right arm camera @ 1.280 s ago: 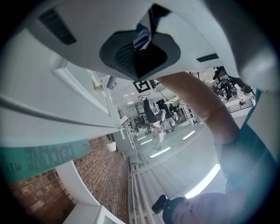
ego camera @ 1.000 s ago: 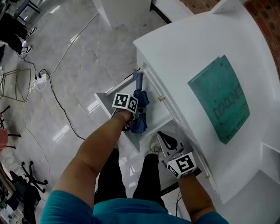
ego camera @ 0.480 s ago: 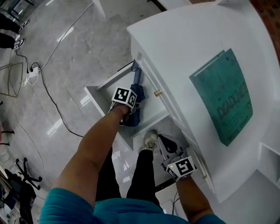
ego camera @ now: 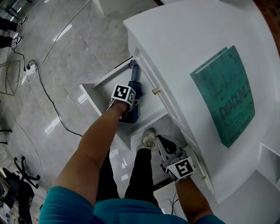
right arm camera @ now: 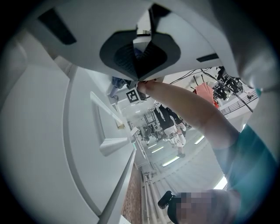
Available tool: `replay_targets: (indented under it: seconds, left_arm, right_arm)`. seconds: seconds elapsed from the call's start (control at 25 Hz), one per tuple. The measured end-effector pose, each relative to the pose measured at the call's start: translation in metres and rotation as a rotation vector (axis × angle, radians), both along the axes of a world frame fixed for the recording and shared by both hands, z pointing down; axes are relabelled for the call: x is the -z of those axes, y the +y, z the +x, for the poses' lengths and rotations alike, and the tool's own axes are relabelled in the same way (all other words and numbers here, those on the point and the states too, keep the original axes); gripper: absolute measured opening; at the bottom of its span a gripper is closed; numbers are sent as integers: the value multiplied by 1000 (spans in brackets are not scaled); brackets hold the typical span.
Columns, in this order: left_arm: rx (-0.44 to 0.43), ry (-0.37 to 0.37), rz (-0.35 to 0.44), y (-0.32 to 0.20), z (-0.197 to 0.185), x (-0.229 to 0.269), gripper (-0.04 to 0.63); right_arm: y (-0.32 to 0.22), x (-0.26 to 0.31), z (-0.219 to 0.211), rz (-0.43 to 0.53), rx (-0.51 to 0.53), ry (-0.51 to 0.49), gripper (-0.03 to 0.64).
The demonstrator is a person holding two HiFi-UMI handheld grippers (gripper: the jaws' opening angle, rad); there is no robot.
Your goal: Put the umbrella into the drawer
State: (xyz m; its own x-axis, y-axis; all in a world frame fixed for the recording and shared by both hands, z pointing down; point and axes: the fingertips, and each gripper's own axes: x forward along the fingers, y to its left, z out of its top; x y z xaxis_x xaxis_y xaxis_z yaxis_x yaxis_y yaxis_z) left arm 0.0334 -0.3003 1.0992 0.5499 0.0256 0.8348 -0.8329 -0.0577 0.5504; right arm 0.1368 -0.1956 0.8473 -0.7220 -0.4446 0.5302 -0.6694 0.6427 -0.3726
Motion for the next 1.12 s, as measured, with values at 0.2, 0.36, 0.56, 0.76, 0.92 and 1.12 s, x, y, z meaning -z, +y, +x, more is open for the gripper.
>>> replay_targets:
  seconds: [0.2, 0.36, 0.56, 0.76, 0.92, 1.12]
  left_arm:
    - [-1, 32, 23, -1, 6, 3, 293]
    - [44, 23, 19, 0, 6, 7, 319]
    - [81, 26, 31, -1, 1, 26, 319]
    - [105, 46, 69, -8, -3, 61, 321]
    - [112, 51, 101, -14, -14, 95, 321]
    - [126, 65, 146, -26, -35, 145, 321]
  right_arm:
    - [3, 0, -1, -6, 2, -3, 23]
    - [4, 6, -2, -1, 1, -7, 23]
    - [2, 20, -3, 10, -7, 0, 23]
    - [-2, 40, -10, 22, -13, -2, 23]
    - [-2, 61, -20, 24, -16, -10, 23]
    - [-11, 93, -32, 48, -28, -19, 23]
